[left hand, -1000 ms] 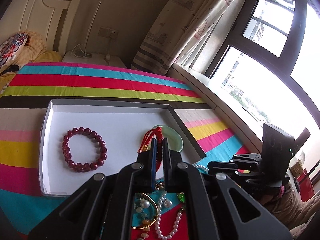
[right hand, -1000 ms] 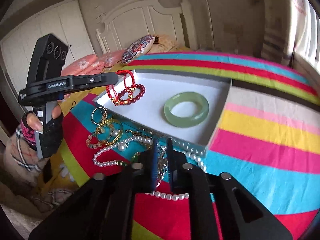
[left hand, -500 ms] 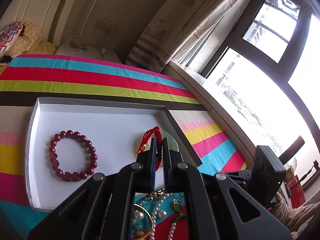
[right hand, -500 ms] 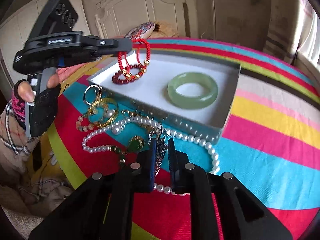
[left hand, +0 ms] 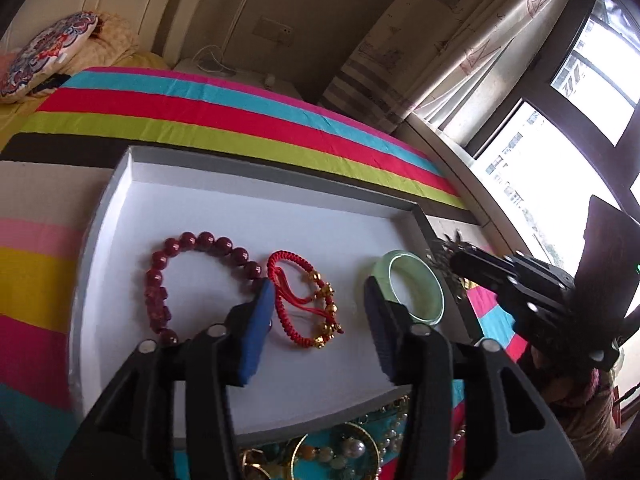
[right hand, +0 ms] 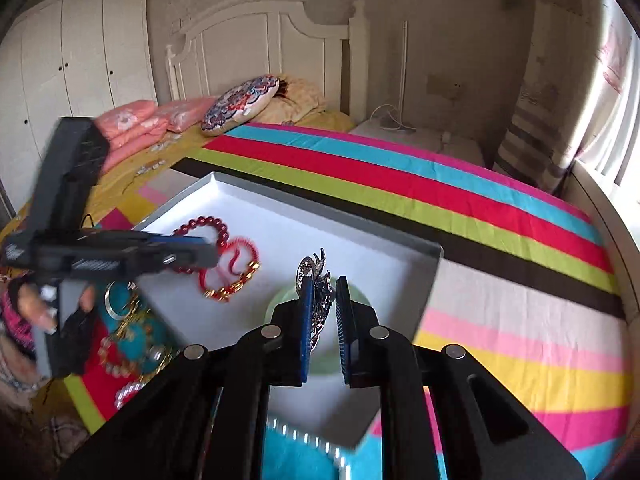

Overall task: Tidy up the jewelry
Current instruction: 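Place the brooch in the box with the right tool while the left tool places the red string bracelet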

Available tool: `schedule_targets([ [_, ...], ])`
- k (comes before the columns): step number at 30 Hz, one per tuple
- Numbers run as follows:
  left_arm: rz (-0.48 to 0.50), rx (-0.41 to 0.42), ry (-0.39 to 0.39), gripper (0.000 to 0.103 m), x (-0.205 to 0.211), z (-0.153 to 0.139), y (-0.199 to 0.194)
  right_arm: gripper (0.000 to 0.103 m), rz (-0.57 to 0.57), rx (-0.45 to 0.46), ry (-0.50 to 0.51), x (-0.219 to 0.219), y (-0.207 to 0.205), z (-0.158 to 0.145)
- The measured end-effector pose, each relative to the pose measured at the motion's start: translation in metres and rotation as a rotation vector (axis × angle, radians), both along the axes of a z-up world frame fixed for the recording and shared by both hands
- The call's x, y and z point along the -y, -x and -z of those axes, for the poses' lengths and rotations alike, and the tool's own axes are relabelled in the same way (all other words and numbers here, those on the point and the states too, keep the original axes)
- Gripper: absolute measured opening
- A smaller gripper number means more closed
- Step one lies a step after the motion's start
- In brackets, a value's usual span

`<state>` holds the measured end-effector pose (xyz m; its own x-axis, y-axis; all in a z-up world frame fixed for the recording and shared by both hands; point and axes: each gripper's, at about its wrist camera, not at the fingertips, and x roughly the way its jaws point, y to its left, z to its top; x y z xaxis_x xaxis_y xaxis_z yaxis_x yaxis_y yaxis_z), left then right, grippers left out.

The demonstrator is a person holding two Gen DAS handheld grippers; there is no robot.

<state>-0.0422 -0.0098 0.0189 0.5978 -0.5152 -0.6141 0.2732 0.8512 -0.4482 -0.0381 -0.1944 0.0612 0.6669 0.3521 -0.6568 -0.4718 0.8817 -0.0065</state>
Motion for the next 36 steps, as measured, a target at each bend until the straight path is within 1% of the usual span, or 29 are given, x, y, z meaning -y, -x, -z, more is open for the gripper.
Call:
schedule_targets([
  [1,-0.005,0.017,-0.003,0.056,-0.003,-0.006,0.004,0.013,-0.006,-0.014,0.008,-0.009,-0.013,0.002],
  [3,-0.030,0.078,-0.011,0.071,-0.012,-0.021,0.017,0.013,-0.009,-0.036,0.024,-0.021,-0.031,0.008],
  [4,-0.050,0.108,-0.013,0.075,-0.017,-0.027,0.024,0.013,-0.010,-0.048,0.027,-0.026,-0.037,0.011],
  [6,-0.085,0.147,-0.019,0.087,-0.025,-0.038,0.034,0.013,-0.004,-0.078,0.037,-0.036,-0.051,0.019],
  [8,-0.117,0.178,-0.035,0.090,-0.032,-0.046,0.047,0.013,0.006,-0.113,0.050,-0.043,-0.062,0.027],
  [9,-0.134,0.194,-0.047,0.092,-0.036,-0.048,0.053,0.013,0.014,-0.115,0.063,-0.046,-0.063,0.028],
  [11,-0.164,0.217,-0.071,0.096,-0.043,-0.050,0.064,0.013,0.005,-0.137,0.036,-0.046,-0.067,0.026],
  [13,-0.193,0.233,-0.097,0.097,-0.051,-0.049,0.076,0.016,0.025,-0.139,0.042,-0.045,-0.069,0.025],
  [14,-0.202,0.235,-0.109,0.097,-0.053,-0.048,0.081,0.019,0.035,-0.134,0.047,-0.044,-0.068,0.024],
  [15,-0.211,0.236,-0.122,0.098,-0.056,-0.046,0.085,0.027,0.037,-0.131,0.033,-0.041,-0.065,0.022],
  [16,-0.221,0.235,-0.135,0.099,-0.058,-0.045,0.088,0.032,0.041,-0.128,0.019,-0.039,-0.063,0.020],
  [17,-0.231,0.230,-0.148,0.100,-0.060,-0.042,0.092,0.046,0.046,-0.122,0.003,-0.035,-0.059,0.018],
  [18,-0.235,0.225,-0.154,0.100,-0.062,-0.039,0.096,0.056,0.050,-0.114,-0.008,-0.031,-0.055,0.016],
  [21,-0.245,0.204,-0.156,0.100,-0.074,-0.029,0.113,0.056,0.030,-0.067,-0.044,-0.024,-0.029,0.007],
  [24,-0.264,0.180,-0.130,0.100,-0.088,-0.018,0.127,0.057,-0.009,-0.019,-0.064,-0.021,0.011,0.003],
  [25,-0.266,0.173,-0.118,0.100,-0.091,-0.014,0.131,0.062,-0.021,-0.008,-0.076,-0.021,0.020,0.002],
  [27,-0.275,0.166,-0.120,0.100,-0.094,-0.007,0.138,0.086,-0.044,0.023,-0.100,-0.023,0.045,0.002],
  [29,-0.309,0.165,-0.166,0.100,-0.094,-0.004,0.139,0.089,-0.067,0.075,-0.129,-0.029,0.073,-0.002],
  [30,-0.326,0.169,-0.195,0.100,-0.094,-0.004,0.140,0.092,-0.080,0.076,-0.146,-0.030,0.079,-0.002],
  [31,-0.347,0.180,-0.235,0.100,-0.091,-0.006,0.141,0.092,-0.104,0.061,-0.169,-0.032,0.085,-0.001],
  [32,-0.372,0.202,-0.292,0.100,-0.087,-0.008,0.142,0.092,-0.132,0.024,-0.185,-0.037,0.088,0.003],
  [33,-0.395,0.230,-0.355,0.101,-0.083,-0.012,0.145,0.092,-0.141,-0.009,-0.179,-0.043,0.089,0.007],
  [34,-0.412,0.254,-0.406,0.101,-0.079,-0.014,0.148,0.092,-0.141,-0.044,-0.136,-0.053,0.090,0.014],
  [35,-0.428,0.269,-0.456,0.101,-0.076,-0.016,0.149,0.092,-0.149,-0.061,-0.101,-0.061,0.091,0.020],
  [36,-0.443,0.265,-0.499,0.101,-0.074,-0.017,0.149,0.092,-0.165,-0.077,-0.065,-0.070,0.091,0.027],
])
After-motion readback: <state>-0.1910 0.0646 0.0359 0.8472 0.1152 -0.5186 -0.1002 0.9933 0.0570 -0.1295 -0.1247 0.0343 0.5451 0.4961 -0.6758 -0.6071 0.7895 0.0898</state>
